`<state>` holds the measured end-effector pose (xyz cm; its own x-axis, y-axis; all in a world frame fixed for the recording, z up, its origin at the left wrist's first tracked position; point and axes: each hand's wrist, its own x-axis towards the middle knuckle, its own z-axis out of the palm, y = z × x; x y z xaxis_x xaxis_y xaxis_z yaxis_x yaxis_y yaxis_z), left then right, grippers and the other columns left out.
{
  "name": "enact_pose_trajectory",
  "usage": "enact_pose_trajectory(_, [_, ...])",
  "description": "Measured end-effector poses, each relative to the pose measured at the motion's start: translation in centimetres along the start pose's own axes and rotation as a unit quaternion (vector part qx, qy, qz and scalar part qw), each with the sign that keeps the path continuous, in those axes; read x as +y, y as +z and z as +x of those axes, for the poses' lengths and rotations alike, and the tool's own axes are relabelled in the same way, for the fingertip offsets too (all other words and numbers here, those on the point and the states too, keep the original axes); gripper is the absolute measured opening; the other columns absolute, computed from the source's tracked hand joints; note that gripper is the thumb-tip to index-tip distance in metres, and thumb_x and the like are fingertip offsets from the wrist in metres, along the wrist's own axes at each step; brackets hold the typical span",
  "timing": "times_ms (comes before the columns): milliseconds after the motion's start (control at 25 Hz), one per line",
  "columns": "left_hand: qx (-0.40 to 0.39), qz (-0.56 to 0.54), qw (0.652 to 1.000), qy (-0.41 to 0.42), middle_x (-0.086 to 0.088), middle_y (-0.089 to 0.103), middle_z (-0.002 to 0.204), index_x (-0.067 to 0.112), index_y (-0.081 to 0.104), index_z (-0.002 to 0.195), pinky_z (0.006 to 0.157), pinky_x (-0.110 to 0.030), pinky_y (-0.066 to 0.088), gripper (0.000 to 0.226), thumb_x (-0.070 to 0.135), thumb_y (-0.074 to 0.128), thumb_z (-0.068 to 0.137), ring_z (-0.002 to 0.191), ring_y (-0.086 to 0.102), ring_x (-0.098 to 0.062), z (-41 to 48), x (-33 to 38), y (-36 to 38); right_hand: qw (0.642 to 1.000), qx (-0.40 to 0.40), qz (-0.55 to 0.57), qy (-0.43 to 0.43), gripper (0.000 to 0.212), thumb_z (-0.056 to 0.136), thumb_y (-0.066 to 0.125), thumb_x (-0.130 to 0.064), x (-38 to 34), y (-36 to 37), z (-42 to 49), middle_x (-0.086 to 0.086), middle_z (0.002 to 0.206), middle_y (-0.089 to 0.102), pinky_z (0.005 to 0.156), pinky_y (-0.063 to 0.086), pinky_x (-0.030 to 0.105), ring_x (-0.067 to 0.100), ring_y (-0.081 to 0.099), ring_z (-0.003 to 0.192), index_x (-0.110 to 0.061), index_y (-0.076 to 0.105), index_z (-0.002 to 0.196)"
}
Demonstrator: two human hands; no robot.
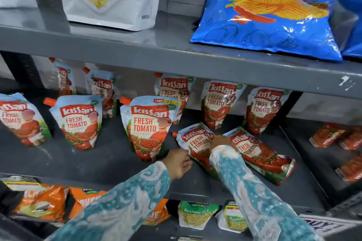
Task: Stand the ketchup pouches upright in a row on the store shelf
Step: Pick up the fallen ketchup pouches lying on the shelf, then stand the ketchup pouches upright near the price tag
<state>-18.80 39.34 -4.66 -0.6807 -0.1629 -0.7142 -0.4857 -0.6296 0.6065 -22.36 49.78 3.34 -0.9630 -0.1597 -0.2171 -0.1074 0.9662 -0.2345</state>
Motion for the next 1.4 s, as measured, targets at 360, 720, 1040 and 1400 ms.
enact_pose_trajectory(360, [0.139, 0.155, 0.944, 0.258, -0.013, 0.071, 0.109, 0.002, 0.065, 0.111, 0.080, -0.033, 0.052, 0.027, 0.012, 0.064, 0.085, 0.100, 0.067, -0.031, 0.9, 2.5, 3.0, 0.959, 0.171, 0.216, 0.063, 0.027, 0.088, 0.048, -0.008, 2.6, 2.1, 2.1, 0.022, 0.116, 0.066, 0.091, 0.048, 0.037, 0.037, 0.059, 0.109, -0.004, 0.064, 0.109])
enact_pose_trajectory(720, [0.210, 0.196, 0.930, 0.231, -0.021, 0.069, 0.112, -0.002, 0.063, 0.109, 0.081, -0.043, 0.055, 0.042, 0.031, 0.065, 0.083, 0.102, 0.067, -0.036, 0.5, 1.3, 2.3, 0.938, 0.153, 0.301, 0.074, 0.024, 0.085, 0.048, -0.002, 1.5, 5.0, 2.4, 0.021, 0.111, 0.068, 0.089, 0.049, 0.032, 0.034, 0.061, 0.105, -0.004, 0.064, 0.103])
enact_pose_trajectory(1040, [-0.022, 0.141, 0.989, -0.038, -0.016, 0.044, 0.136, 0.011, 0.041, 0.134, 0.106, -0.039, 0.040, 0.038, 0.017, 0.047, 0.097, 0.133, 0.044, -0.030, -1.0, -2.5, 10.0, 0.977, 0.173, 0.055, 0.115, 0.027, 0.082, 0.053, -0.021, 10.5, -0.5, 5.2, 0.018, 0.115, 0.067, 0.100, 0.045, 0.040, 0.035, 0.061, 0.111, -0.013, 0.065, 0.105])
enact_pose_trajectory(1400, [-0.001, 0.121, 0.991, 0.049, -0.003, 0.047, 0.070, 0.011, 0.050, 0.080, 0.057, -0.023, 0.045, 0.011, 0.016, 0.055, 0.090, 0.060, 0.047, -0.013, 6.2, -5.3, 16.0, 0.988, 0.018, 0.104, 0.115, 0.043, 0.090, 0.051, -0.025, 18.2, -2.8, 8.1, 0.017, 0.138, 0.051, 0.106, 0.043, 0.040, 0.033, 0.050, 0.127, -0.006, 0.050, 0.128])
